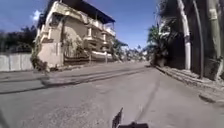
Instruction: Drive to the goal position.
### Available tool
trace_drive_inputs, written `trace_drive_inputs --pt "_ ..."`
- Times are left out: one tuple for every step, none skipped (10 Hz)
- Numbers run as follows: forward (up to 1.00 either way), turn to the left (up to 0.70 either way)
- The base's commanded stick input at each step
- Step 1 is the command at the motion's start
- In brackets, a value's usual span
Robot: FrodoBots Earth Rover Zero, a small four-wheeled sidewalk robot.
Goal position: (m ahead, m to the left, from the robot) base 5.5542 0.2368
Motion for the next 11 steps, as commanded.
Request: trace_drive_inputs --pt "0.7 -0.03" --pt "0.7 -0.03" --pt "0.7 -0.03" --pt "0.7 -0.03" --pt "0.7 -0.03" --pt "0.7 -0.03" --pt "0.7 -0.03" --pt "0.7 -0.03" --pt "0.7 -0.03" --pt "0.7 -0.03" --pt "0.7 -0.03"
